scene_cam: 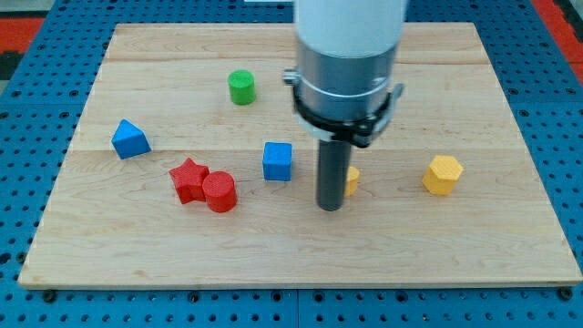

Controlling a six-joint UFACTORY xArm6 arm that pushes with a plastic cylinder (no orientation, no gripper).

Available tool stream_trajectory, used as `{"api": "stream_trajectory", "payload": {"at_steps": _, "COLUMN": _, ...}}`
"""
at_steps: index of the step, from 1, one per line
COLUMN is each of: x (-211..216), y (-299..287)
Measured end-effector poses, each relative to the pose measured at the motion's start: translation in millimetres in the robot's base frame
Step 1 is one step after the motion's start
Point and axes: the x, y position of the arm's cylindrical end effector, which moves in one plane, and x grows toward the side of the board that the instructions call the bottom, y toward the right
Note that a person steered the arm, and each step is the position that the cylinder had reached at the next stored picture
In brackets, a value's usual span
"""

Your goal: Separate the red star from the red circle

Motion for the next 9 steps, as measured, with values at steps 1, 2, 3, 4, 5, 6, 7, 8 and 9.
{"api": "stream_trajectory", "payload": {"at_steps": 1, "x": 12.3, "y": 2.1}}
{"api": "stream_trajectory", "payload": {"at_steps": 2, "x": 34.9, "y": -59.2}}
{"api": "stream_trajectory", "payload": {"at_steps": 3, "x": 12.4, "y": -130.0}}
{"api": "stream_trajectory", "payload": {"at_steps": 4, "x": 11.7, "y": -185.5}}
{"api": "stream_trajectory", "payload": {"at_steps": 5, "x": -3.7, "y": -194.6}}
{"api": "stream_trajectory", "payload": {"at_steps": 6, "x": -14.3, "y": -195.7}}
{"api": "stream_trajectory", "payload": {"at_steps": 7, "x": -22.8, "y": -193.0}}
{"api": "stream_trajectory", "payload": {"at_steps": 8, "x": -71.4, "y": -191.7}}
{"api": "stream_trajectory", "payload": {"at_steps": 9, "x": -91.9, "y": -184.3}}
